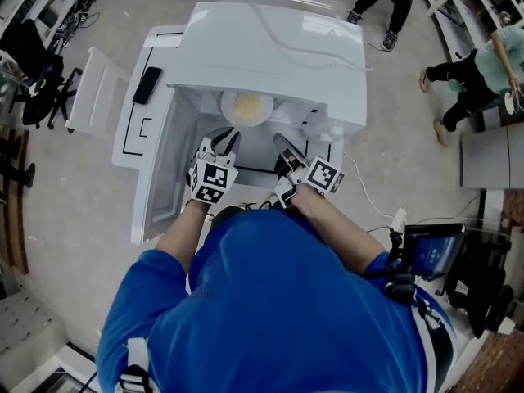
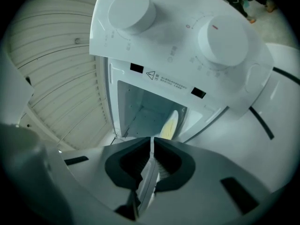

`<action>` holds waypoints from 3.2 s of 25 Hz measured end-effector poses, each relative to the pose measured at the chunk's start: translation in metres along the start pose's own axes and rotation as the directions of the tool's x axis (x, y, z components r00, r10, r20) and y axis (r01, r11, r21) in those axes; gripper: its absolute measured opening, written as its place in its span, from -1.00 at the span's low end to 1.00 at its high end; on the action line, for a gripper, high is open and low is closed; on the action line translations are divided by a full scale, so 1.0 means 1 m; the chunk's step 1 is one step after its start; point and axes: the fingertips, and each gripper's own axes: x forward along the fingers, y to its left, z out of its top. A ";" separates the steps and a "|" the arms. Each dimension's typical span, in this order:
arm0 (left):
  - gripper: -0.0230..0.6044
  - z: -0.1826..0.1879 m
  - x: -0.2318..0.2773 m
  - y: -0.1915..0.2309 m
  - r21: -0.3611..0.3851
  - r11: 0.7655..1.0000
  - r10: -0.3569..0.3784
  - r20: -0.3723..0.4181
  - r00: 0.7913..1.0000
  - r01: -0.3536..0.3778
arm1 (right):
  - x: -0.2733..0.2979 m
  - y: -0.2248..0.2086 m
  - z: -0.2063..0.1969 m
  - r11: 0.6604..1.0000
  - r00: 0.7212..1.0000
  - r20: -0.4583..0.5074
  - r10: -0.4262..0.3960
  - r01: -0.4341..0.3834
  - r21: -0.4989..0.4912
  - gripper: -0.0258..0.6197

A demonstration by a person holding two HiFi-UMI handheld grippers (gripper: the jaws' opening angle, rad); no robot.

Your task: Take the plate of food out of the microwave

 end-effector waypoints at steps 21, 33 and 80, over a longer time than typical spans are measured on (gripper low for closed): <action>-0.90 -0.024 -0.051 0.002 -0.523 0.852 0.011 0.068 0.998 0.026 | 0.055 -0.042 -0.007 0.977 0.998 -0.028 -0.063 0.068 0.201 -0.44; -0.90 -0.034 -0.059 0.004 -0.538 0.843 0.006 0.046 0.999 0.019 | 0.073 -0.061 -0.008 0.952 0.993 -0.023 -0.119 0.120 0.281 -0.49; -0.90 -0.020 -0.082 -0.006 -0.613 0.777 -0.038 0.180 0.983 0.143 | -0.057 -0.013 -0.042 0.957 0.992 0.102 -0.071 0.039 0.288 -0.86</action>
